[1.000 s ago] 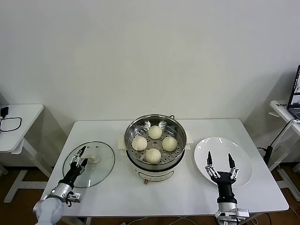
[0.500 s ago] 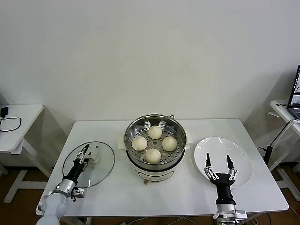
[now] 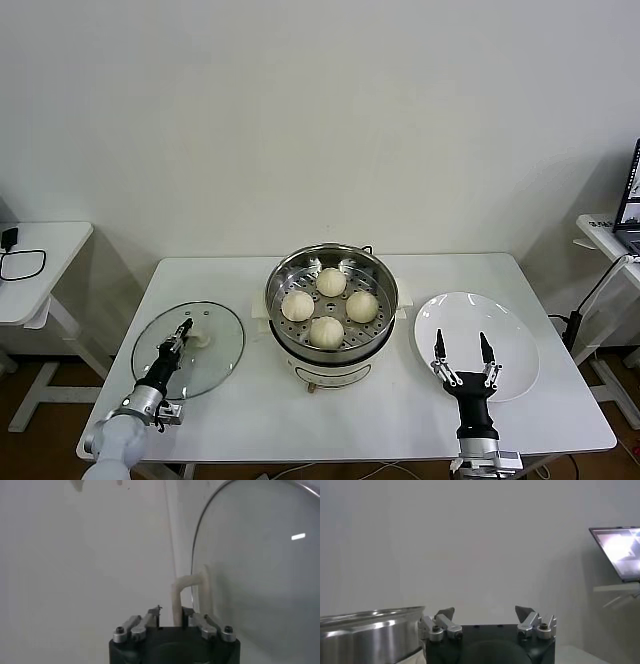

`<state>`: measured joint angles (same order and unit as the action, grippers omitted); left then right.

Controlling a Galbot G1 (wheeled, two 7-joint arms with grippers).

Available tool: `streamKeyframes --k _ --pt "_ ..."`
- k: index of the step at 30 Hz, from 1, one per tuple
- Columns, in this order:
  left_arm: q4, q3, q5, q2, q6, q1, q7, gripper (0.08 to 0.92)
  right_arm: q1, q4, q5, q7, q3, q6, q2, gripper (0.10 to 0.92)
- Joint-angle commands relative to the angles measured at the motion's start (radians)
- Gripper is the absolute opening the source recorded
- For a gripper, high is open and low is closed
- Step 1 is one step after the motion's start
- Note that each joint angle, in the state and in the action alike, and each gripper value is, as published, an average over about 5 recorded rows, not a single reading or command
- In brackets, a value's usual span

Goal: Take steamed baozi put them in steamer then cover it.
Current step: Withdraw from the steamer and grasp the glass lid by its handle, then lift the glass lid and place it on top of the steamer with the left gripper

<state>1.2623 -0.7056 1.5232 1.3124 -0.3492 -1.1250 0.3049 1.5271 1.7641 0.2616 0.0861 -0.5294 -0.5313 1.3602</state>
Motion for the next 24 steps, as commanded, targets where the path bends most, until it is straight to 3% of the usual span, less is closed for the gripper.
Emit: streamKeyframes --k 1,10,17,24 --pt "0.122 -0.025 -0.012 0.010 0.019 -0.032 0.019 0.203 0.000 -0.001 -0.003 0.001 0.000 -0.004 -0.001 0.823" --pt "0.441 -0.098 -0.149 -0.002 0.084 -0.148 -0.044 0.190 -0.001 0.010 -0.007 0.002 0.009 -0.002 0.000 0.823" --pt "0.694 -0.106 -0.346 -0.088 0.265 -0.223 -0.240 0.190 0.000 0.023 -0.006 0.003 0.007 0.004 -0.008 0.823" --pt "0.920 0.074 -0.440 -0.179 0.480 -0.252 -0.425 0.190 0.000 0.017 -0.006 0.002 0.007 0.000 -0.007 0.823"
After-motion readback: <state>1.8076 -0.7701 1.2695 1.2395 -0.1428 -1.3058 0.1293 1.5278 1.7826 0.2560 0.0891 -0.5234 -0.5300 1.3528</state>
